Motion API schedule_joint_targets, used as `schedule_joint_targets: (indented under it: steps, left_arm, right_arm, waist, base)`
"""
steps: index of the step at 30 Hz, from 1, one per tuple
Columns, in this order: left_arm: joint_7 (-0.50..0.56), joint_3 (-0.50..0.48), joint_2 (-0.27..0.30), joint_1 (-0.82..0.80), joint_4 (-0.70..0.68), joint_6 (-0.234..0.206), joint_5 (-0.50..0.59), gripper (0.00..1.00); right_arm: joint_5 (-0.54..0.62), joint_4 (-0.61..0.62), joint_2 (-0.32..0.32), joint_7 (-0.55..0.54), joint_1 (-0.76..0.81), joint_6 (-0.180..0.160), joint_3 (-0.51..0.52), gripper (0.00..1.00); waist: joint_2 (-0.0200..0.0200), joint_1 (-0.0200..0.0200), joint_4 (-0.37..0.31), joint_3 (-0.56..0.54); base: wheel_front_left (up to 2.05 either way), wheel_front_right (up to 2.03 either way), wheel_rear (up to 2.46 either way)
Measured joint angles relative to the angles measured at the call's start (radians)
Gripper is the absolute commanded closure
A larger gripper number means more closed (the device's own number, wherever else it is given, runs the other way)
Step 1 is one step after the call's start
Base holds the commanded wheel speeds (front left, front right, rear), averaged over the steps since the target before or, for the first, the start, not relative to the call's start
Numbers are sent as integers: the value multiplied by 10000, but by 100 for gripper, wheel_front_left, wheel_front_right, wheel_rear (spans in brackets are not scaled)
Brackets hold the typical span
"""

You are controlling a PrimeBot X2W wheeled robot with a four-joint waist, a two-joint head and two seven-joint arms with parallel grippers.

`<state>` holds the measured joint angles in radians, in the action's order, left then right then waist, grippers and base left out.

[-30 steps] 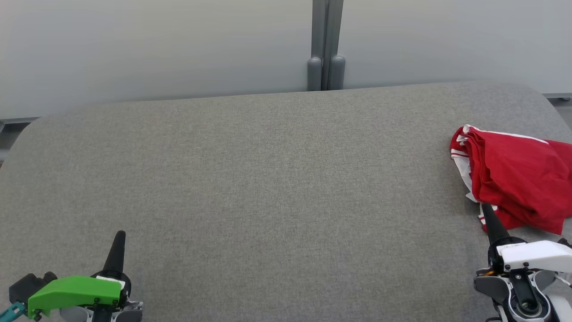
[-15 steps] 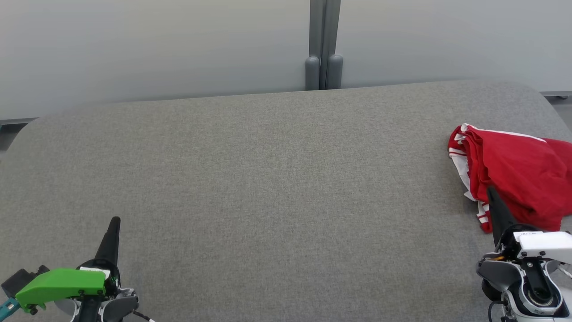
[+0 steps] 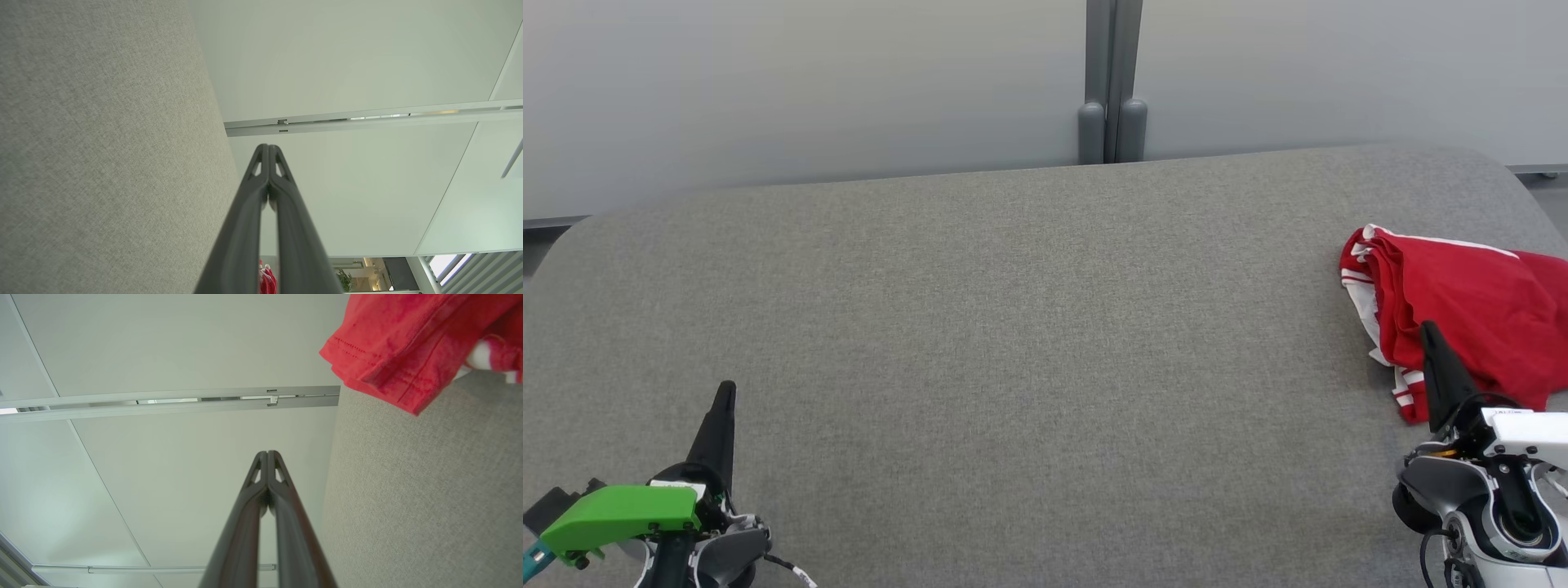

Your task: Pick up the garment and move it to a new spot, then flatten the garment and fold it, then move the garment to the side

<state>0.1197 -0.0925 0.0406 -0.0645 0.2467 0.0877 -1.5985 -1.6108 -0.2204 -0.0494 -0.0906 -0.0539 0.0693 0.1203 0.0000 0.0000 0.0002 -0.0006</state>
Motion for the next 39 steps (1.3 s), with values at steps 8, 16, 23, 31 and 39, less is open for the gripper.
schedule_joint_targets:
  steps: [8, 16, 23, 31, 39]
  left_arm:
    - [-2, 0, -4, -1, -25, 0, 0, 100]
    - [-2, 2, -6, -1, -48, 0, 0, 100]
    - [-2, 2, -8, -1, -81, 0, 0, 100]
    - [-4, 6, -8, -1, -125, 0, -2, 100]
    - [-4, 8, -10, -1, -148, 0, -2, 100]
  right_arm:
    - [0, 0, 0, 0, 0, 0, 4, 100]
    - [0, 0, 2, -2, 0, 0, 6, 100]
    - [0, 0, 2, -71, 0, 0, 8, 100]
    - [0, 0, 4, -71, 0, 0, 8, 100]
    - [0, 0, 4, -71, 0, 0, 8, 100]
  waist:
    - [0, 0, 0, 1]
    - [0, 0, -1, 2]
    - [0, 0, -1, 2]
    - [0, 0, -1, 3]
    - [0, 0, -1, 4]
  base:
    - [0, 0, 0]
    - [0, 0, 0]
    - [0, 0, 0]
    - [0, 0, 0]
    - [0, 0, 0]
